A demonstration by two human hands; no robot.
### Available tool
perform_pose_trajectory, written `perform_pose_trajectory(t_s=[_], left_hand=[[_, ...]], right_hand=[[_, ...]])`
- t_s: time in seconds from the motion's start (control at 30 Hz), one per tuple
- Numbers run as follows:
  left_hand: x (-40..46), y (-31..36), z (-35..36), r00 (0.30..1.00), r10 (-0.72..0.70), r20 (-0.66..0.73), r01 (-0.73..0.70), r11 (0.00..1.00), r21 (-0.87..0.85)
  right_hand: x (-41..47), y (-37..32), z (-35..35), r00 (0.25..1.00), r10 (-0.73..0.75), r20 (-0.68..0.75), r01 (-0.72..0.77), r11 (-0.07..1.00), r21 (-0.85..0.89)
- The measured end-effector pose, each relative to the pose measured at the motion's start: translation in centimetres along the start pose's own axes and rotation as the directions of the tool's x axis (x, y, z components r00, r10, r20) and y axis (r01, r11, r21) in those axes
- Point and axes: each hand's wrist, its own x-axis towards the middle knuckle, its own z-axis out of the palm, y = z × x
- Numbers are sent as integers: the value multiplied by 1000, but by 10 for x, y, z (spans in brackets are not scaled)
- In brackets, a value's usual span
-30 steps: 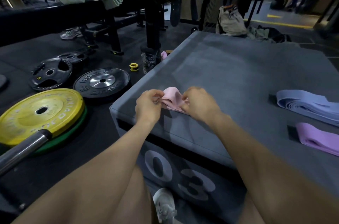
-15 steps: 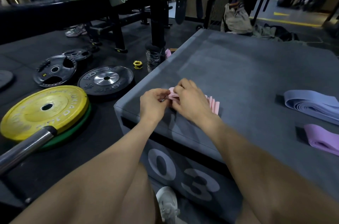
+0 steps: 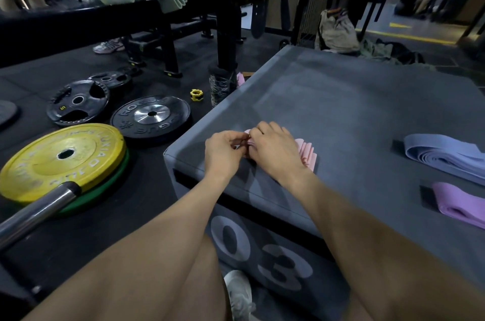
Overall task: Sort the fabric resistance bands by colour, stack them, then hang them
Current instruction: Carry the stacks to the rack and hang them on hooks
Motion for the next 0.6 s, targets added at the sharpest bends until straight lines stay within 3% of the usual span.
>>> perform_pose_trajectory(t_s=[0.1, 0.17, 0.37, 0.47, 0.6], left_hand=[[1, -1, 3, 1000, 19, -9, -19, 999, 40], [2, -2, 6, 1000, 6, -24, -5, 999, 42], [0, 15, 15, 997, 14, -74, -21, 995, -94], [-7, 32, 16, 994, 66, -83, -79, 984, -158], [-17, 60, 7, 982, 173, -69, -183, 965, -188]], right_hand=[[0, 1, -6, 998, -39, -48, 37, 999, -31], [0, 2, -13, 997, -71, 30, 72, 996, -45], [-1, 13, -30, 999, -20, 38, 24, 994, -102], [-2, 23, -52, 997, -65, -39, 60, 992, -113], [5, 25, -94, 995, -94, -39, 85, 980, -182]])
